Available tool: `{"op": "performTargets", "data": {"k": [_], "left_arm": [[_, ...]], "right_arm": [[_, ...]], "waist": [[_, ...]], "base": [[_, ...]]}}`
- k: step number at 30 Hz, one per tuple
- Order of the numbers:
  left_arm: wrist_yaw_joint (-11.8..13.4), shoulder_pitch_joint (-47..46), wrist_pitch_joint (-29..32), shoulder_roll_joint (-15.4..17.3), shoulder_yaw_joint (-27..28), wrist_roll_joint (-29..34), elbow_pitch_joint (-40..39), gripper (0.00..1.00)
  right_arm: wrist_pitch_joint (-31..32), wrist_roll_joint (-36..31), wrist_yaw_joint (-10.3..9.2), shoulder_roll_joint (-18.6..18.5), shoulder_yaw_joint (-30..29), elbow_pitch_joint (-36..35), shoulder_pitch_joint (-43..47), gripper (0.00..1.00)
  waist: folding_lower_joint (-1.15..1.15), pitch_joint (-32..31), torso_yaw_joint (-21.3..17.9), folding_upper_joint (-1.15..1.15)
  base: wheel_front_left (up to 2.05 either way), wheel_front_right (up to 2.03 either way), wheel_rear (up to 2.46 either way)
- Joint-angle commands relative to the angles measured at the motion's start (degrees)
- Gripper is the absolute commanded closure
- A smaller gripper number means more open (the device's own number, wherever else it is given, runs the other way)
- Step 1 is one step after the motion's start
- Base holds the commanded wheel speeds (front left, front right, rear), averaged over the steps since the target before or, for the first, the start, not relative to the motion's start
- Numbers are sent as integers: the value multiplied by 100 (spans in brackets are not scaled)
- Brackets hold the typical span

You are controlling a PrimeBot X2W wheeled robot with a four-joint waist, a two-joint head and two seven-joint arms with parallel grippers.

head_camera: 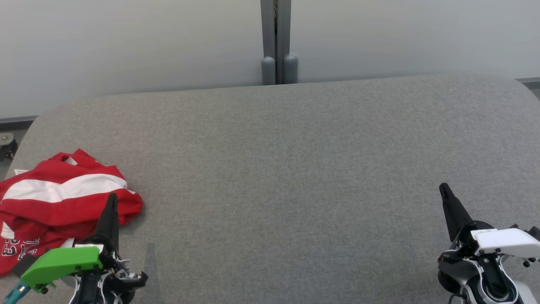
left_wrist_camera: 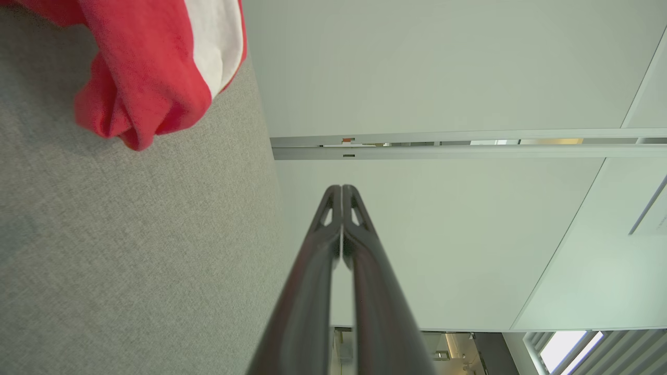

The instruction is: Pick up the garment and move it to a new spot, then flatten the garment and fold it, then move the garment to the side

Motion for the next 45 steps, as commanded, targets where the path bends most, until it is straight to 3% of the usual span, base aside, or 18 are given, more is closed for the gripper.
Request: {"op": "performTargets", "data": {"k": [1,13,14,25,45], "left_arm": [[14,-64,23,40,11,-19,-18,100],[14,-63,22,40,10,-19,-18,100],[0,-1,0,0,0,0,0,0],[-15,66,-206,-6,-47,304,227,0],[-42,-123,-713,149,-426,2907,411,0]], "right_arm": [[22,13,0,-32,-12,-12,-37,100],[22,13,0,-33,-12,-12,-37,100],[0,0,0,0,0,0,0,0],[-201,-287,-2,-46,123,96,113,0],[-712,-2737,-1,-170,267,75,-201,0]], "waist": [[0,0,0,0],[0,0,0,0],[0,0,0,0],[0,9,-1,0],[0,58,17,0]], "base": [[0,0,0],[0,0,0],[0,0,0],[0,0,0],[0,0,0]]}}
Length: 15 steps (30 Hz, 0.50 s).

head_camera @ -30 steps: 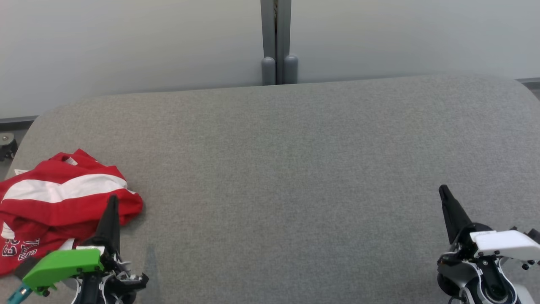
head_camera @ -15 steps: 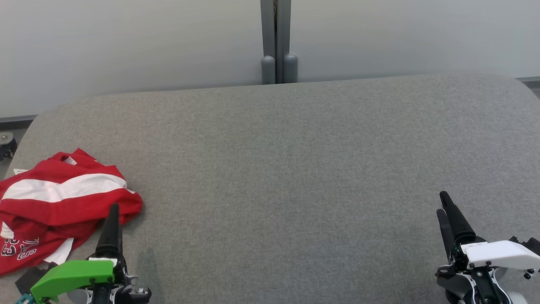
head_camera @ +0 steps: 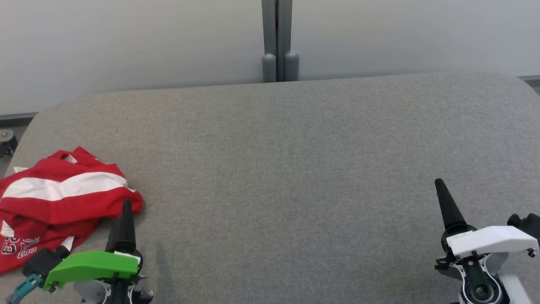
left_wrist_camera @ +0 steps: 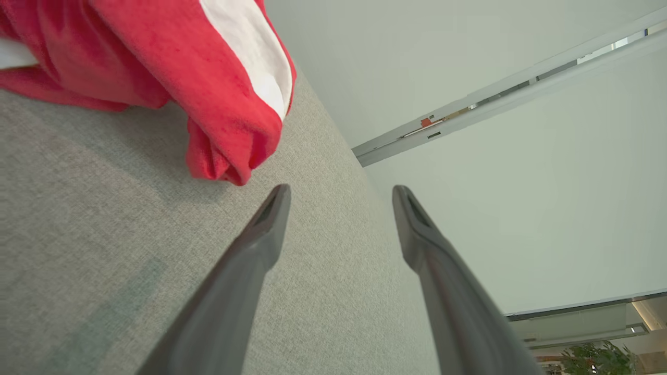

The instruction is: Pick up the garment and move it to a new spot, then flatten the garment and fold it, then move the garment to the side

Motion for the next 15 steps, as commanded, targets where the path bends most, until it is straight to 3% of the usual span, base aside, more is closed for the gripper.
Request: {"op": "performTargets", "data": {"k": [1,15], "left_arm": [[-8,-192,-73,90,-49,342,-53,0],[324,-127,-365,153,-333,1686,94,0]], "right_arm": [[-72,-298,1,-16,23,-96,-170,0],[-365,-1603,1,11,99,-49,-108,0]], "waist": [[0,4,2,0],[0,8,5,0]], "base": [[0,0,0],[0,0,0]]}}
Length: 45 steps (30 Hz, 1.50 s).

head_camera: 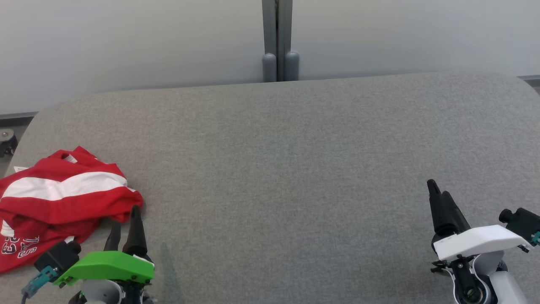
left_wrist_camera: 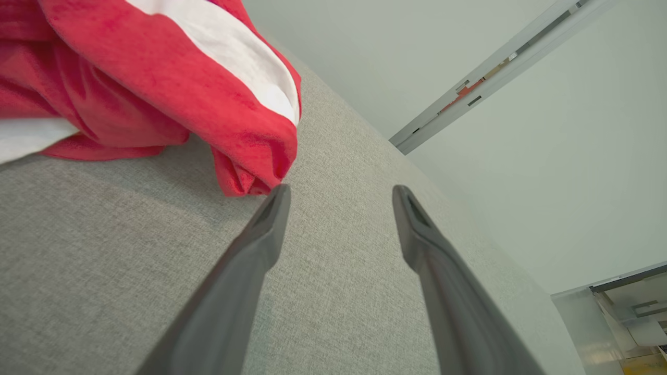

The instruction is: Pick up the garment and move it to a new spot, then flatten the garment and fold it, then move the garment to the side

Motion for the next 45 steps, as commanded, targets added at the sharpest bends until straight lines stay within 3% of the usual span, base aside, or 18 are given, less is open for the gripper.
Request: {"op": "performTargets", "data": {"k": [1,45], "left_arm": [[25,-125,-70,45,-34,189,-12,0],[291,-57,-763,120,-749,3122,-101,0]], "right_arm": [[-74,-233,1,-33,17,-52,-92,0],[-768,-2955,3,83,158,-37,-17,0]], "waist": [[0,2,2,0],[0,52,-4,0]], "base": [[0,0,0],[0,0,0]]}}
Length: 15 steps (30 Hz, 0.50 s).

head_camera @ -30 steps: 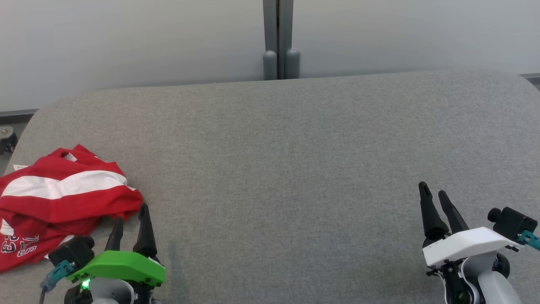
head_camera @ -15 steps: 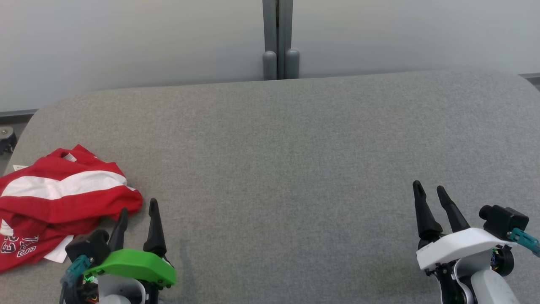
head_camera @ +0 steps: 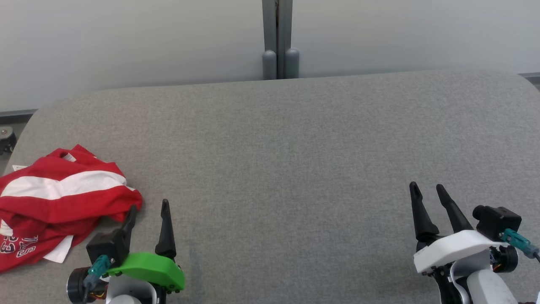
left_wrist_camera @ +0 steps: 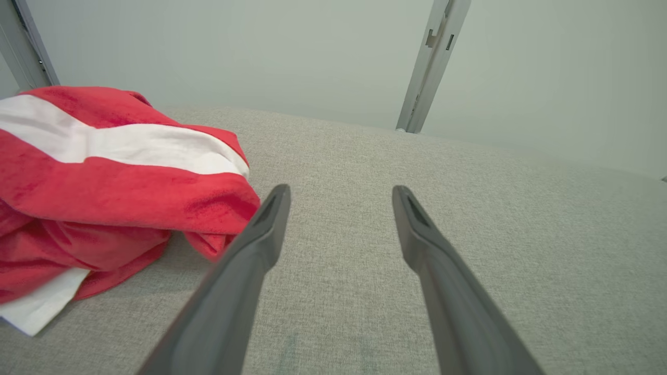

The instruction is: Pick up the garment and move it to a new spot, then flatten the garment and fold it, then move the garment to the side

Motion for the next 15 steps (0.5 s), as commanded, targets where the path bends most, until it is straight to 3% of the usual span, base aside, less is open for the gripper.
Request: {"op": "performTargets", "data": {"k": [1,15], "left_arm": [[40,-88,-49,69,-24,183,-39,0],[111,102,-224,-4,-54,745,207,0]], "right_arm": [[-50,-154,3,-28,-29,-68,-45,0],[-230,-1002,3,-34,-151,217,48,0]], "waist": [[0,2,-4,0],[0,11,-22,0]], "base": [[0,0,0],[0,0,0]]}}
